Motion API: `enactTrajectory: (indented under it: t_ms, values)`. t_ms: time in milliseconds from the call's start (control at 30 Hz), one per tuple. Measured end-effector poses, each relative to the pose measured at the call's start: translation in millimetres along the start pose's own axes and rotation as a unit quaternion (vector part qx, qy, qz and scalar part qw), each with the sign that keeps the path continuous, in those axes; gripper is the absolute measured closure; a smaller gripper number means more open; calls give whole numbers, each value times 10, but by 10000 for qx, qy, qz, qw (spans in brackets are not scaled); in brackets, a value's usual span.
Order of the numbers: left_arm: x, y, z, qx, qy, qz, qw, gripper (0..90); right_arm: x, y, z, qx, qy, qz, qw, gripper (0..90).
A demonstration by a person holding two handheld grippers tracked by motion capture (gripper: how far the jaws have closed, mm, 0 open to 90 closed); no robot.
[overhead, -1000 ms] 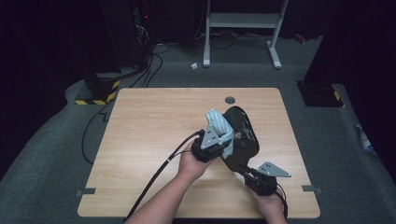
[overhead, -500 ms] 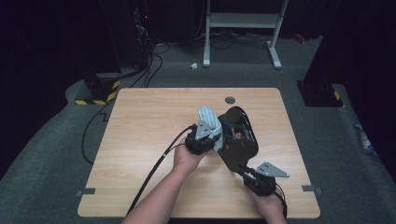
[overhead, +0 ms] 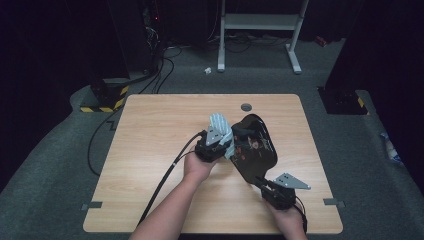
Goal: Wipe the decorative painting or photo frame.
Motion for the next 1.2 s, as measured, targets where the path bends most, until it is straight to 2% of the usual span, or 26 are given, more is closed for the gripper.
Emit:
enactTrajectory:
  t_ms: [67,267,333,367,433,533,667,767,867,933,1000,1100,1200]
  values:
    - [-30,10,-36,45,-17,-31,10000,708,0,1,1,1,3,8,10000,776]
    - [-144,152,-257,16,-280,-257,9993,709,-1,1,-3,53,10,82,10000,767]
    - [-188,209,-362,12,-407,-350,9986,709,-2,-4,-2,76,14,91,9999,763]
    - [-188,209,-362,12,-407,-350,9986,709,-2,-4,-2,76,14,91,9999,763]
    - [-237,282,-492,-3,-558,-508,9971,708,-2,-5,1,89,3,80,9999,762]
    - [-228,340,-533,-55,-546,-583,9968,708,-4,5,5,101,-2,75,9999,763]
    - [-159,323,-428,-42,-472,-580,9972,708,-3,15,8,91,-21,63,9999,768]
    - [-58,275,-255,-1,-200,-544,9983,707,-3,26,9,95,-20,52,9999,772]
    - [53,228,-38,-64,85,-451,9989,707,-4,33,7,102,-23,53,9999,776]
    - [116,208,100,-118,244,-393,9989,707,-5,35,6,110,-29,68,9999,777]
    - [166,213,204,-159,378,-419,9983,707,-5,32,6,115,-31,74,9999,777]
    - [163,296,234,-310,357,-482,9977,708,-7,33,10,126,-28,87,9999,777]
    - [81,392,131,-432,194,-557,9973,708,-7,31,15,123,-27,93,9999,775]
Point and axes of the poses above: each handheld gripper's, and its own axes: x roughly backward along the jaws, z roughly out of its top, y roughly to its right, the point moved 3 cm from there along -x, roughly forward along the jaws, and after that the axes turned 11 degrees about -z, right-handed, at the moved point
